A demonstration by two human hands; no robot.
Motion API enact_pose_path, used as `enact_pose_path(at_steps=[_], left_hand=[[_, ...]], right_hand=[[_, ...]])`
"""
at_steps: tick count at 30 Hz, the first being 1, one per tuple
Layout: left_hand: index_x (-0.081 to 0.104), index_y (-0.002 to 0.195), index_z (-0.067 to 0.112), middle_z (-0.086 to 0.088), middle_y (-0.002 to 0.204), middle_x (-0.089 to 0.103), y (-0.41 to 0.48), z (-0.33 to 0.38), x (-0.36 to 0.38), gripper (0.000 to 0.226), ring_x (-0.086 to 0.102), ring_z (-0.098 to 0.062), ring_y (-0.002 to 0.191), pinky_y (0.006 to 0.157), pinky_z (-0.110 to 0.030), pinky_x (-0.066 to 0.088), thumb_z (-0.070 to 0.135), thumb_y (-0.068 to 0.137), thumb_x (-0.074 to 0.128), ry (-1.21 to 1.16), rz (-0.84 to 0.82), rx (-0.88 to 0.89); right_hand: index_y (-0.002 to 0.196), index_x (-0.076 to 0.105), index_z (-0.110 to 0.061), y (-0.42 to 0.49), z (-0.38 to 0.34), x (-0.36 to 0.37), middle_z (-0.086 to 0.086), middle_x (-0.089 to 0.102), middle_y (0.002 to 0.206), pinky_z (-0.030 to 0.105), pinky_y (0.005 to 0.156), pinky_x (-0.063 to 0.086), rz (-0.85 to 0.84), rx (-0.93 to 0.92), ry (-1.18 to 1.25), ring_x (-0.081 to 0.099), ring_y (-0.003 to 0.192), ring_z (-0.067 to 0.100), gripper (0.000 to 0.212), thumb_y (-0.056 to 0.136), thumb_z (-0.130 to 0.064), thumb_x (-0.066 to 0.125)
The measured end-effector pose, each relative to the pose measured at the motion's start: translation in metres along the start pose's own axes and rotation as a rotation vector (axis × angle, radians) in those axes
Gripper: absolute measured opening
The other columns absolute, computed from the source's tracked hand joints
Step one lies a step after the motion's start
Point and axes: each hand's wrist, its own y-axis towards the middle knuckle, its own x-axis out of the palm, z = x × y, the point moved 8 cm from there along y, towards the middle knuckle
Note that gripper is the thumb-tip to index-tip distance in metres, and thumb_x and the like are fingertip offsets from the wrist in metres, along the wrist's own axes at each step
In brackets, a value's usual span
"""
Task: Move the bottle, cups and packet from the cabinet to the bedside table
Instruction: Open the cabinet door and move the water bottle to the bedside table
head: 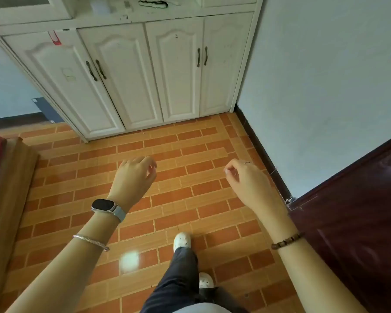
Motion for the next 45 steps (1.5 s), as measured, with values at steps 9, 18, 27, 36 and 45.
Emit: enact_pose_path(at_steps=[9,18,27,36,45], left_hand=[[0.063,0.090,0.014,0.000,0.079,0.063,0.108,-0.028,0.024,0.007,0.058,-0.023,0.072,0.069,-0.041,0.049,0.017,0.089,0.057,-0.064,0.017,0.023],[0.063,0.091,0.012,-0.002,0.078,0.062,0.244,-0.067,0.027,0.009,0.058,-0.023,0.070,0.068,-0.043,0.050,0.016,0.090,0.055,-0.112,0.050,0.074],[0.063,0.092,0.014,0.001,0.078,0.062,0.346,-0.081,0.051,0.009,0.057,-0.019,0.071,0.070,-0.042,0.050,0.018,0.090,0.054,-0.105,0.014,0.105],[0.063,0.091,0.014,0.001,0.075,0.062,0.469,-0.089,0.085,0.008,0.058,-0.018,0.071,0.072,-0.043,0.050,0.015,0.089,0.056,-0.096,0.066,0.033],[0.064,0.092,0.013,0.002,0.076,0.064,0.593,-0.092,0.096,0.009,0.059,-0.019,0.070,0.071,-0.041,0.050,0.013,0.090,0.055,-0.073,0.116,-0.003]], right_hand=[[0.102,0.065,-0.022,0.111,0.005,0.005,-0.008,0.067,0.093,0.013,0.062,0.046,0.035,0.007,-0.014,0.061,0.081,0.006,0.013,0.097,-0.025,0.053],[0.102,0.061,-0.028,0.243,0.007,-0.004,-0.013,0.064,0.091,0.015,0.059,0.047,0.110,0.021,-0.013,0.059,0.074,0.002,0.012,0.097,-0.032,0.050],[0.103,0.063,-0.026,0.338,0.043,-0.003,-0.011,0.064,0.091,0.011,0.059,0.039,0.096,0.077,0.037,0.058,0.078,0.003,0.013,0.096,-0.030,0.052],[0.104,0.063,-0.025,0.477,0.099,-0.018,-0.009,0.065,0.092,0.019,0.064,0.048,0.100,0.032,0.063,0.060,0.080,0.006,0.015,0.097,-0.030,0.050],[0.101,0.064,-0.023,0.604,0.144,-0.049,-0.008,0.064,0.094,0.024,0.069,0.051,0.071,-0.015,0.109,0.060,0.080,0.007,0.015,0.097,-0.028,0.050]])
